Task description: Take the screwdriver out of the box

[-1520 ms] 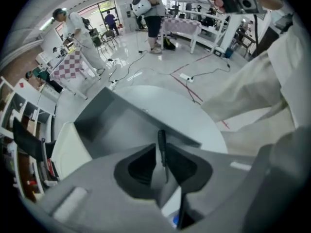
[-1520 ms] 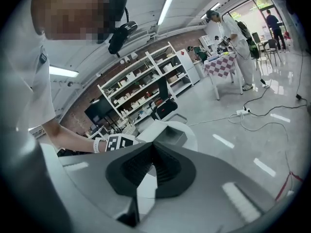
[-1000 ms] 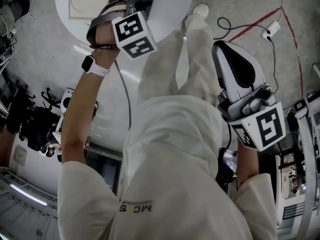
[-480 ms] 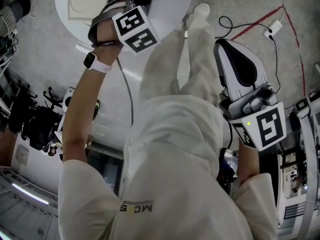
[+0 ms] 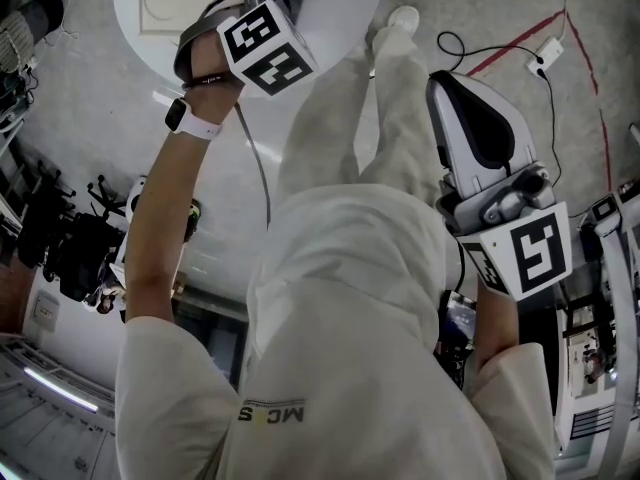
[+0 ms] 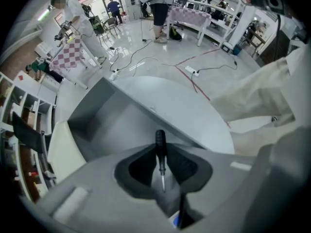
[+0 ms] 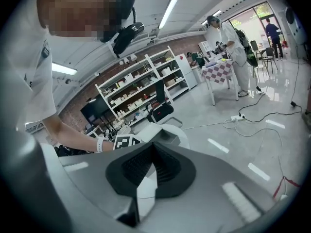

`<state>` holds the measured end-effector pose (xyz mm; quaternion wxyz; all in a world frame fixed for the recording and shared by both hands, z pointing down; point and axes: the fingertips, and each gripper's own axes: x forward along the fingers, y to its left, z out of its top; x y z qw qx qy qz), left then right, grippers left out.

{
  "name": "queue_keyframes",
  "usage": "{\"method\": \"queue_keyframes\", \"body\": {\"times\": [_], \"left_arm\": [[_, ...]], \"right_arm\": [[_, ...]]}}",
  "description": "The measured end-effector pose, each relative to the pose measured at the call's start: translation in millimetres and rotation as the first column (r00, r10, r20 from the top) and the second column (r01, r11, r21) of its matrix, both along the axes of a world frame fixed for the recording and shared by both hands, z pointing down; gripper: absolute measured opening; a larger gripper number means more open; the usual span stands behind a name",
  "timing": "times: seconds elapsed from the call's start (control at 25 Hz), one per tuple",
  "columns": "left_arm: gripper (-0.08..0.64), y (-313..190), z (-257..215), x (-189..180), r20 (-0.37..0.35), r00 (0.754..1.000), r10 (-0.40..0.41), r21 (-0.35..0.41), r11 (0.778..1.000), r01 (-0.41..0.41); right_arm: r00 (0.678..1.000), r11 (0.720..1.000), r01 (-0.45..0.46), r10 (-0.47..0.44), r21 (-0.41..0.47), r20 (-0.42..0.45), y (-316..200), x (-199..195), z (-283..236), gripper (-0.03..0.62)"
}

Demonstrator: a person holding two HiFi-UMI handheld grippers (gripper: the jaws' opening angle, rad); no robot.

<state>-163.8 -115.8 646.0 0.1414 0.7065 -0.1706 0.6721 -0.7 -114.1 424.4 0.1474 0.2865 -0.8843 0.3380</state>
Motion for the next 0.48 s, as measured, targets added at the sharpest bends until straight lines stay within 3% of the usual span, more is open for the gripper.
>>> {"method": "queue_keyframes", "body": {"times": [0.24,0.48], "left_arm": [[0.064,-2.3,-14.2,0.4,-0.014,0.998,-0.055,0.032,0.998,0.055],[0.064,-15.3,-44.5,-2.0,-0.034,0.996,-0.083,0.139,0.986,0.087]], "right_arm": [[1.000,1.000,-0.014,0.014,0.024,0.000,0.5,5.5,-13.8,0.000],[0.999,0.998,-0.032,0.032,0.053,0.007,-1.8,6.6,-29.5,0.000]]}}
